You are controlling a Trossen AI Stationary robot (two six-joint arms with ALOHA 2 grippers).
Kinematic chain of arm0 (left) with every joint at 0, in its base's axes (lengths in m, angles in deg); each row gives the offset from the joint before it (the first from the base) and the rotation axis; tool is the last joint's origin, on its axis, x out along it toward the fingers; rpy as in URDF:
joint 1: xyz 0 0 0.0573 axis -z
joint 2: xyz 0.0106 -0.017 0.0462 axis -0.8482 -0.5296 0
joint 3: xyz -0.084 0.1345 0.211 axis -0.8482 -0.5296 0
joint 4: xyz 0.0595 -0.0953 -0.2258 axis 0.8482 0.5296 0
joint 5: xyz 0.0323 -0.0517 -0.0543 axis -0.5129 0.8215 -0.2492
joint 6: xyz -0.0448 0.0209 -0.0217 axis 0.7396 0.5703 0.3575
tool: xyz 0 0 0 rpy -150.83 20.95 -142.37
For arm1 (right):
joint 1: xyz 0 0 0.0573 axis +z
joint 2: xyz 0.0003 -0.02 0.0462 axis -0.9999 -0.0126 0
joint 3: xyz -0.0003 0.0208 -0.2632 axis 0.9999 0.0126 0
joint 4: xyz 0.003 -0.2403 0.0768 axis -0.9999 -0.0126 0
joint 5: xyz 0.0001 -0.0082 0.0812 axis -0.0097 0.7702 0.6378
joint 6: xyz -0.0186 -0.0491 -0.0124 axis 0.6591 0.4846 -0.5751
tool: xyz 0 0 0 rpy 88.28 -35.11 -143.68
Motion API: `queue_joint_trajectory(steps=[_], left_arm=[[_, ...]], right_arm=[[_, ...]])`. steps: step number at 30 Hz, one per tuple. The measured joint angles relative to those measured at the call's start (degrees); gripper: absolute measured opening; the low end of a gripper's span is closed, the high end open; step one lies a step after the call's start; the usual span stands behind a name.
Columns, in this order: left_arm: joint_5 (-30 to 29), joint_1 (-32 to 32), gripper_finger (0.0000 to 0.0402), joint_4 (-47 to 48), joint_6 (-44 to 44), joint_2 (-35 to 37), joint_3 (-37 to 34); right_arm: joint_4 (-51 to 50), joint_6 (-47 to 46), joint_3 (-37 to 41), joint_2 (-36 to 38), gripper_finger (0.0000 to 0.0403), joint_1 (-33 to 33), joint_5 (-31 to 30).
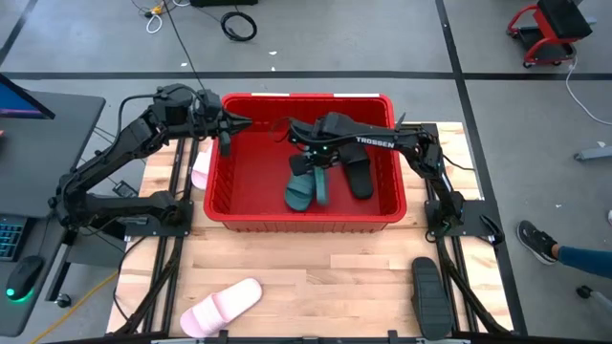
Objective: Pick and place slides into bin
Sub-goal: Put the green slide into the red bin
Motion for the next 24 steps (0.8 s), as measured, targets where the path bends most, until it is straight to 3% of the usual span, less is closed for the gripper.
queue_joint_trajectory(steps=[9,19,24], left_arm=[[0.04,0.0,0.0023,0.89,1.72,-0.62,0.0],[0.0,0.63,0.0036,4.2,2.97,-6.02,-0.03],[0.01,0.73,0.0041,4.85,4.07,-10.18,-0.03]], right_arm=[[11.44,-3.97,1.98,-0.27,0.0252,-0.36,-5.19],[21.07,-4.9,8.48,-0.22,0.0252,-0.79,-3.21],[21.59,-0.8,8.48,0.4,0.0269,-0.29,-2.98]])
